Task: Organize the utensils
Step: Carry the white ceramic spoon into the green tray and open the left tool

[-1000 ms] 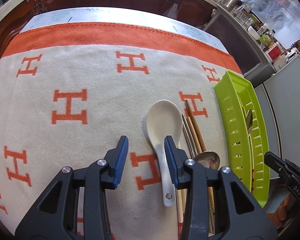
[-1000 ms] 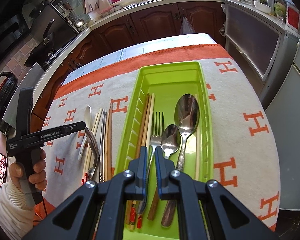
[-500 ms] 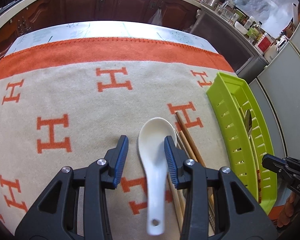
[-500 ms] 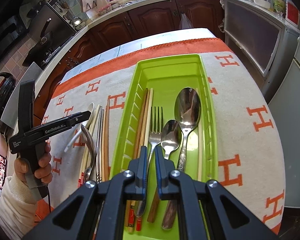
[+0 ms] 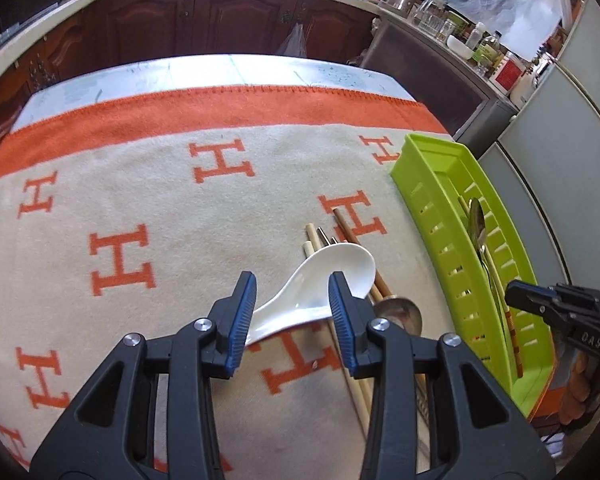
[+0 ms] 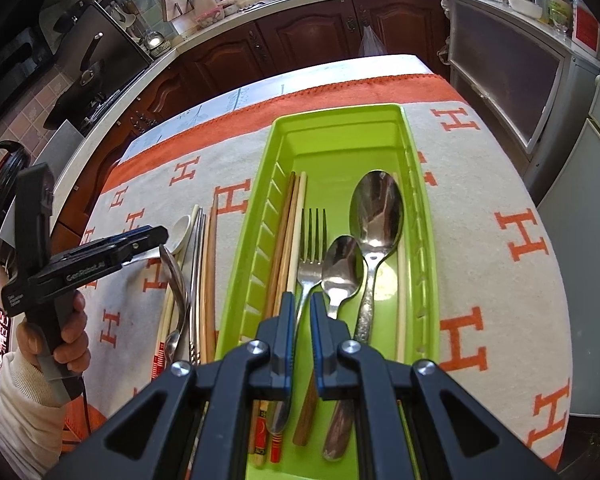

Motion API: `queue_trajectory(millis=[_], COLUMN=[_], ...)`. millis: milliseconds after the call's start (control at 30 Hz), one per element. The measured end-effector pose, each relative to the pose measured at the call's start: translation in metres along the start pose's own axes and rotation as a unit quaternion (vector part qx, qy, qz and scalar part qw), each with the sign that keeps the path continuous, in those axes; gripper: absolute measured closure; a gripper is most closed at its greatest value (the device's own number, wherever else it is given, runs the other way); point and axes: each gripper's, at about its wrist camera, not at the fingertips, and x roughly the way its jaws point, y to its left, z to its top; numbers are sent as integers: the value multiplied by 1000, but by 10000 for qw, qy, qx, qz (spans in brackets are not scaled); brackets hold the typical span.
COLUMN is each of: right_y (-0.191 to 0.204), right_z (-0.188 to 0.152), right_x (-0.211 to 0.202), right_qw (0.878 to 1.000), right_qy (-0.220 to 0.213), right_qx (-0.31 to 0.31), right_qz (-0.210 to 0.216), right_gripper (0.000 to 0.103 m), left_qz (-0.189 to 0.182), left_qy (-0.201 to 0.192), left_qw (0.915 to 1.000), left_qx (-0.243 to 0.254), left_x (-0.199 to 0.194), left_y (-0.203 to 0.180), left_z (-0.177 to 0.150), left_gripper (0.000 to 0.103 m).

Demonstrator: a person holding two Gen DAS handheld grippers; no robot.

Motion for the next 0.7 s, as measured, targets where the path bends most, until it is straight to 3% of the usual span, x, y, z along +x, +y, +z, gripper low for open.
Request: queue_trajectory(millis=[200,467,700], right_y=[8,6,1], right_z=[-3,-3,-5], right_x=[2,0,1], right_qw=[9999,9999,10000], right_qy=[24,19,54], right_qx=[-114,-105,-16], right_qz=[62,53,60], right_gripper=[96,96,96], left_qz=[359,832,945], left_qy=[35,160,124], left_qw=[9970,9837,9828], left_qx=[683,1588,1580], left_x=[-12,8,21], left_y=[-8,-30,-35], left_z=[-17,-31,-15], left_gripper=[69,69,69])
